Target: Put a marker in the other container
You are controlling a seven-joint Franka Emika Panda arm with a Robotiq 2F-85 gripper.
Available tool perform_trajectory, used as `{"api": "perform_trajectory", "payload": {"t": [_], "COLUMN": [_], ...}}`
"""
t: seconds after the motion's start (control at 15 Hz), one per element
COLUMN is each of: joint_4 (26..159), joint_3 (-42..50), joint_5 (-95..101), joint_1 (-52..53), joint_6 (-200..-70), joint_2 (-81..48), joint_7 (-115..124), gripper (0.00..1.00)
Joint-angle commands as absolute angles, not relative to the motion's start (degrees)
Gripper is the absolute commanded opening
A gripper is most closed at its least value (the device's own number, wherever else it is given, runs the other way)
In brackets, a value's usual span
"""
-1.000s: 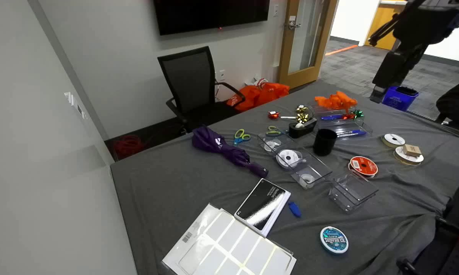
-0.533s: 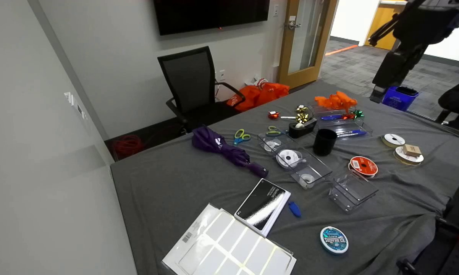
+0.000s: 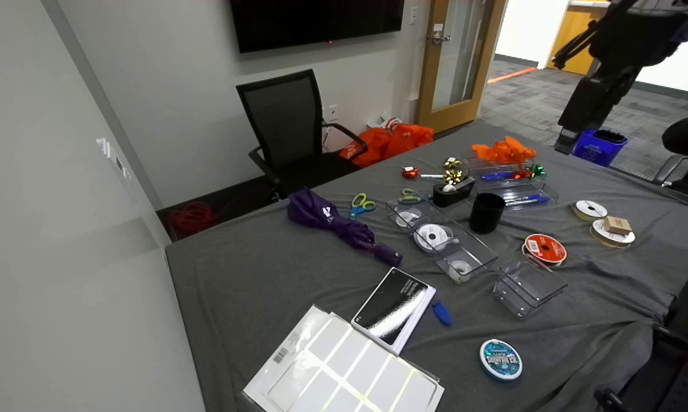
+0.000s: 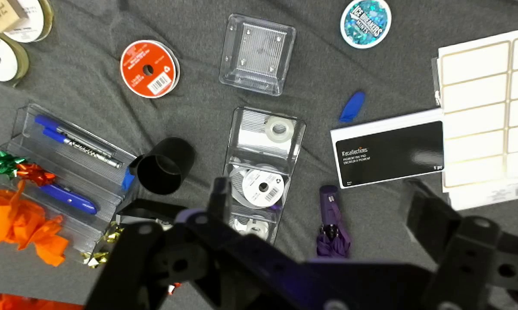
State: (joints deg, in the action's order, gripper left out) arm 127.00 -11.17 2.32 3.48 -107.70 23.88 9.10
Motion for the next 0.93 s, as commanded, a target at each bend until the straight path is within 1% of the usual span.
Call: {"api": "perform_trajectory", "payload": {"t": [0.0, 0.53, 0.67, 0.87], "joint_4": [127.57, 127.93, 128.48, 130.08], "joint_3": [-9.09, -1.48, 1.03, 5.69], "joint_5": [0.92, 8.33, 8.16, 5.45], "joint_1": [4.16, 2.67, 2.35, 2.29], "joint_6": [-107.91, -109.25, -113.11, -124.1], "joint_2": [23.53, 19.15, 17.69, 15.1], "joint_7": [8.54, -9.1, -13.33, -23.85], "gripper": [1.0, 1.0, 1.0, 1.0]}}
